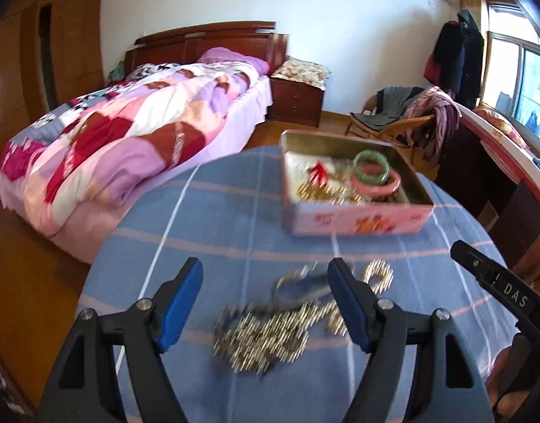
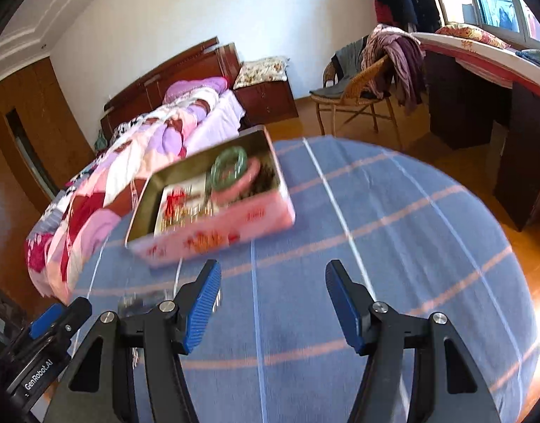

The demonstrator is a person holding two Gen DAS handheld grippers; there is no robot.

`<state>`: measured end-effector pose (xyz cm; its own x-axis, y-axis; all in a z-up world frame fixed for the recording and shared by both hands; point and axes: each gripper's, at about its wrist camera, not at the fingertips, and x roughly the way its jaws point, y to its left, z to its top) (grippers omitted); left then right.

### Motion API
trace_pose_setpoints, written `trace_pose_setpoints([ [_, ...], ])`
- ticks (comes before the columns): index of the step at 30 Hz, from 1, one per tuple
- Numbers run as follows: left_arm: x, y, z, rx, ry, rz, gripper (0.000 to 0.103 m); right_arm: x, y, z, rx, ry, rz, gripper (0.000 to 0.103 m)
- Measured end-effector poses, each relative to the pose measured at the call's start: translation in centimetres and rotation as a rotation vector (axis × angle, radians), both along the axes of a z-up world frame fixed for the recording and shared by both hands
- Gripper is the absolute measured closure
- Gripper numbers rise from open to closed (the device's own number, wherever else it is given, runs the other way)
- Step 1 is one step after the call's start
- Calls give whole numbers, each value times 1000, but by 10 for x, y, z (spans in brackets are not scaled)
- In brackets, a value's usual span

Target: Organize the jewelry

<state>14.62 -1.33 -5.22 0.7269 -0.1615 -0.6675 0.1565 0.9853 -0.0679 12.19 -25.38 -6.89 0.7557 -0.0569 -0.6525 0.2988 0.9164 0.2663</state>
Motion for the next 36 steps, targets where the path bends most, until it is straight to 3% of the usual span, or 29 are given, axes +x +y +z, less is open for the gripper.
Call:
trace_pose_setpoints([
  [8, -33, 13, -26, 50, 26, 44, 28, -28, 24, -12, -24, 34, 46, 41],
  [17, -48, 26, -28, 32, 27, 48, 28, -38, 39, -16, -42, 60, 91, 41],
  [27, -45, 47, -29, 50, 47, 100, 28, 31, 78, -34, -47, 176, 203, 41],
  [33, -39, 59, -32, 41, 72, 99, 28, 61, 116, -40, -211, 206, 247, 41],
  [34, -38, 60, -32, 42, 76, 96, 28, 61, 121, -41, -256, 210, 260, 49],
  [36, -37, 60, -33, 44, 80, 86, 28, 57, 122, -39, -254, 203, 300, 72],
])
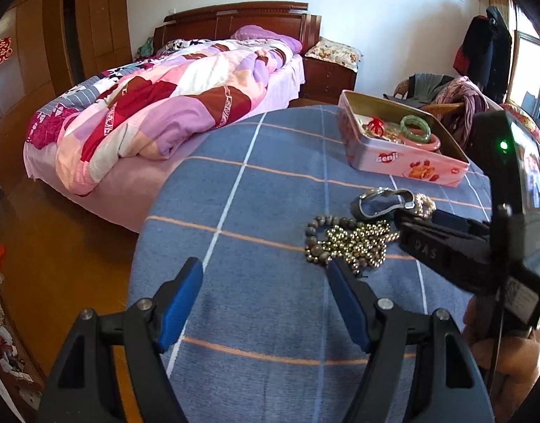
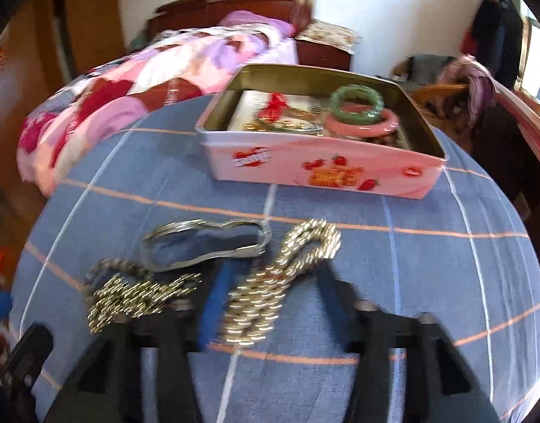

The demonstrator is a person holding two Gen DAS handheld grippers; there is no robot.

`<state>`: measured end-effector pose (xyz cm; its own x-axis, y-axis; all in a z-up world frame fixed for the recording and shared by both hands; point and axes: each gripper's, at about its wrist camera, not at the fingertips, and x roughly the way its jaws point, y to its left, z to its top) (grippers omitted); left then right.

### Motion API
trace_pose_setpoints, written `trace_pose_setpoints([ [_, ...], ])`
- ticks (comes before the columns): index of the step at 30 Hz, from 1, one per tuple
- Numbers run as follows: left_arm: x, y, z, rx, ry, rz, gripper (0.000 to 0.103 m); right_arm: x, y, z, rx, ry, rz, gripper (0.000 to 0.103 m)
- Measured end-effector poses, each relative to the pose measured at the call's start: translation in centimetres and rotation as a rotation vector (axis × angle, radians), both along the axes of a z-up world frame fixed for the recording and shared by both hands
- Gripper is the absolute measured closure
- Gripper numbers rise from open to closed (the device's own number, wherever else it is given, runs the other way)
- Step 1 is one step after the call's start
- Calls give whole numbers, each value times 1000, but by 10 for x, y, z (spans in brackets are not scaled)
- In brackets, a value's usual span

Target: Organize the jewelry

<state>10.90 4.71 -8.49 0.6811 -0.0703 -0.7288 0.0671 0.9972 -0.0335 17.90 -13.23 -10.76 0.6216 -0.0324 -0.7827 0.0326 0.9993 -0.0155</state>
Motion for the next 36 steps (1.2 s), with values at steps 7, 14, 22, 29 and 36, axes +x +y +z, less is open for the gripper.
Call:
trace_pose_setpoints([
  [7, 4, -2, -2, -15, 11, -24, 28, -32, -38, 4, 85, -4, -36, 90],
  [14, 14, -24, 3, -48, -8, -97, 33, -60, -74, 15, 156, -50, -88, 103],
  [22, 42, -52, -18, -9, 106, -144, 45, -63, -87, 5, 303, -41, -86, 103],
  [29, 43, -51, -20, -60, 121, -172, 63, -63, -97, 1, 369, -38, -119, 103],
  [36, 30, -47, -4, -171, 56, -232, 87, -65, -99, 1, 384, -49, -123, 103],
])
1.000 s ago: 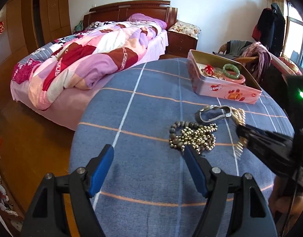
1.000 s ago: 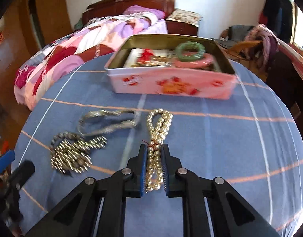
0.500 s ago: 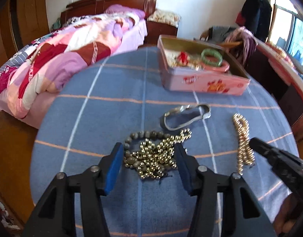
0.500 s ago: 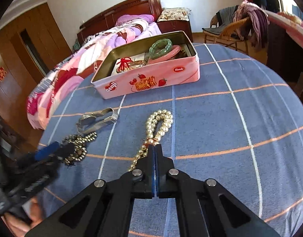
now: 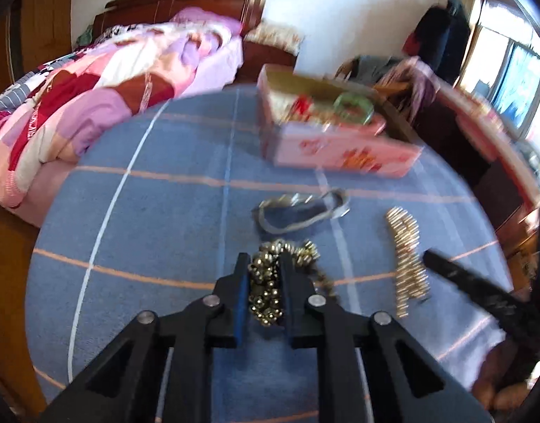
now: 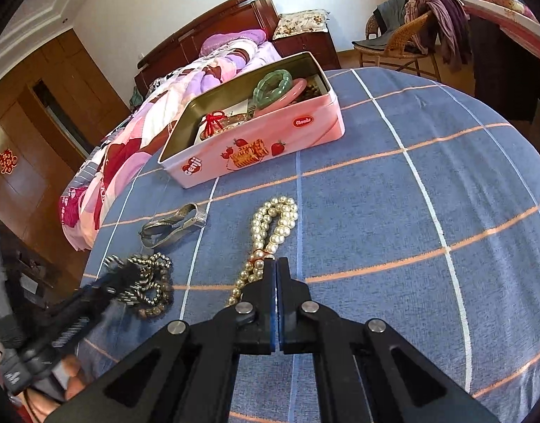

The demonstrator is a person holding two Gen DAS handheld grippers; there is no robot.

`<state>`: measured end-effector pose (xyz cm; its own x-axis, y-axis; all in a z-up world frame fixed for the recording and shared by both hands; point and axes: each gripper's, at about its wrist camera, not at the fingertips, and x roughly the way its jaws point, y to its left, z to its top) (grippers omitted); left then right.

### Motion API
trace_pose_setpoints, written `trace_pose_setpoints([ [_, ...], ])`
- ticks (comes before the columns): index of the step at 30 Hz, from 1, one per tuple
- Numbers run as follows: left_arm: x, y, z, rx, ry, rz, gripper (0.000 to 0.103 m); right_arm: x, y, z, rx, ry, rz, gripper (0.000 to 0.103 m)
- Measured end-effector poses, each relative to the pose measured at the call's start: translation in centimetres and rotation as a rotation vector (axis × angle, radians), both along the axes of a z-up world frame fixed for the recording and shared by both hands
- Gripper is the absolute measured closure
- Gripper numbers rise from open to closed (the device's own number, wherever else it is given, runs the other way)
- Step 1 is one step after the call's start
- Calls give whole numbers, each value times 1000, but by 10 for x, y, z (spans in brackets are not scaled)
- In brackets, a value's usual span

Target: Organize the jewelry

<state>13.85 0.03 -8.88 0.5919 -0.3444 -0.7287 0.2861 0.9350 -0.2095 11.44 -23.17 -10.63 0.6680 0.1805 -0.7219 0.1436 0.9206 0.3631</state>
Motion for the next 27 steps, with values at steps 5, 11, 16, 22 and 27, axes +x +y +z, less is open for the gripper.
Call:
trace_pose_setpoints([
  [5, -21, 19, 36, -142, -103, -2, 87, -3, -4, 2, 25, -24, 0, 103],
  [11, -29, 37, 62, -267, -142, -27, 87, -6, -1, 10, 9, -34, 5, 103],
  [16, -21, 39, 56, -325, -106, -36, 87, -9, -1, 11, 19, -26, -6, 102],
  [22, -20, 34, 49, -356, -63, -121, 88, -12, 1, 10, 10, -22, -4, 101],
  [27, -20, 32, 43, -222, -72, -92, 89, -13, -1, 10, 14, -25, -5, 100],
])
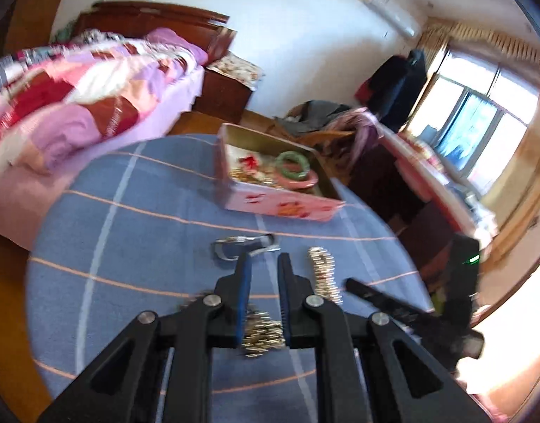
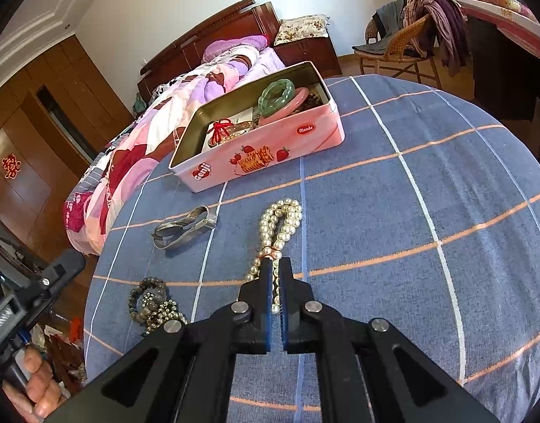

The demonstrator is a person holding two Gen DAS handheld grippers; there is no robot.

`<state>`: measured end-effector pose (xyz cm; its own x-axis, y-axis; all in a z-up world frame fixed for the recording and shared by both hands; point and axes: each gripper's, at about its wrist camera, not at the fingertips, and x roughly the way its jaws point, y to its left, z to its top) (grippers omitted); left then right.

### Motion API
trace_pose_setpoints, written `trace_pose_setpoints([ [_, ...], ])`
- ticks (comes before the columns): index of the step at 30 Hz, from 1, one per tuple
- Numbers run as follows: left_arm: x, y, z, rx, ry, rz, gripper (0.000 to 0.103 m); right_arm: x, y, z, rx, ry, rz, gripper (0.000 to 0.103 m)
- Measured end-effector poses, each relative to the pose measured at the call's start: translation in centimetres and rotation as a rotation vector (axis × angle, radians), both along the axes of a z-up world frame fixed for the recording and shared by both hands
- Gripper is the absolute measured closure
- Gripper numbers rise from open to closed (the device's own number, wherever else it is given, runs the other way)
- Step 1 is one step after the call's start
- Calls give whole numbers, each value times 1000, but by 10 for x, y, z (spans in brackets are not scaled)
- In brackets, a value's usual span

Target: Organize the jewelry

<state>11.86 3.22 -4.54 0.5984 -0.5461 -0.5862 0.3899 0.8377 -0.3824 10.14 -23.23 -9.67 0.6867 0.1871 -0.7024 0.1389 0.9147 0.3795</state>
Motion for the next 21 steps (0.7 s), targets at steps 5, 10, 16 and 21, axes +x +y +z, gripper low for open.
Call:
trace_pose_setpoints([
  [5, -8, 5, 0, 97, -24, -3, 84, -5, 13, 9, 10, -25, 71, 92],
  [10, -13, 17, -12, 210, -26, 78, 43, -8, 52, 14, 5, -65, 191, 34],
  [16, -15, 28, -22, 355, -14, 124, 43, 5, 119, -2, -202, 8, 400, 34],
  [21, -19, 34, -20, 317, -1, 107, 40, 11, 137, -7, -340, 53, 464, 86],
])
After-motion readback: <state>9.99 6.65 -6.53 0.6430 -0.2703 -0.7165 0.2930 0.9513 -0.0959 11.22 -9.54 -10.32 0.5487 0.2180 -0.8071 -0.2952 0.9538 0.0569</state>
